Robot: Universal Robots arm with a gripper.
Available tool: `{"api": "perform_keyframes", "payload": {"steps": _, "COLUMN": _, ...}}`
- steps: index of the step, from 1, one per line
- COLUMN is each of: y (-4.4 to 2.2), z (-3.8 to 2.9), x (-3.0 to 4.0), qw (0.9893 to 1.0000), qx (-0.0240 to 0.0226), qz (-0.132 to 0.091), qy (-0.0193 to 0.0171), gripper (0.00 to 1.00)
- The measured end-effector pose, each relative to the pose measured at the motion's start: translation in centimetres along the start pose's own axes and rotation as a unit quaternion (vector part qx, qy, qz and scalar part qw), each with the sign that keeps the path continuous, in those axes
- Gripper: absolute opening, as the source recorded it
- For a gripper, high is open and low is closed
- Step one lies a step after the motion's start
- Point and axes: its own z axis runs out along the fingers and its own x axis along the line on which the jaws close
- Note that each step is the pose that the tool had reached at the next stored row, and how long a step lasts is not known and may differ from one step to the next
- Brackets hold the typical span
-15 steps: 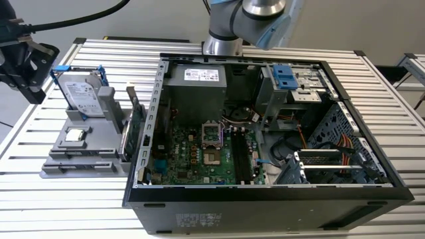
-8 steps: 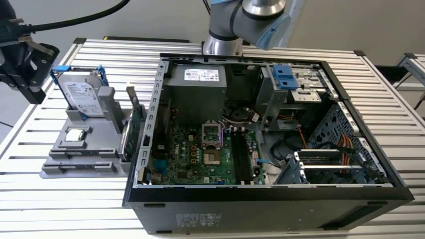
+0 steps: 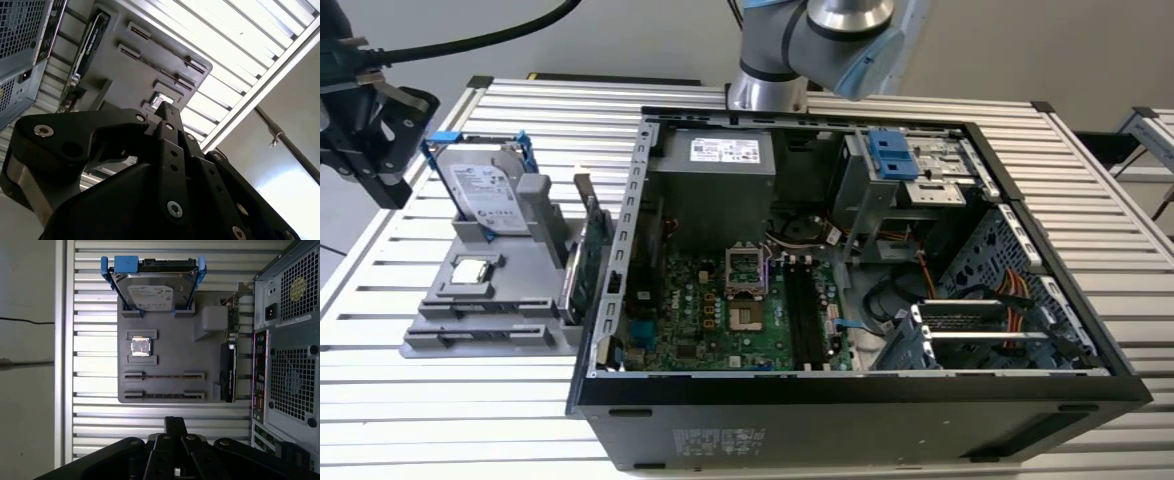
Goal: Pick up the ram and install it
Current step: 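Pick up the ram and move it above insertion slot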
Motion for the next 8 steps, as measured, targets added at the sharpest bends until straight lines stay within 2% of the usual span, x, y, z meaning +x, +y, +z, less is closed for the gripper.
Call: {"api": "perform_keyframes", "payload": {"steps": 8, "y": 0.0, "z": 0.0, "x": 0.0, "qw": 0.9999, "qx": 0.0002, "qz": -0.016, "qy": 0.0008, "gripper": 0.0}}
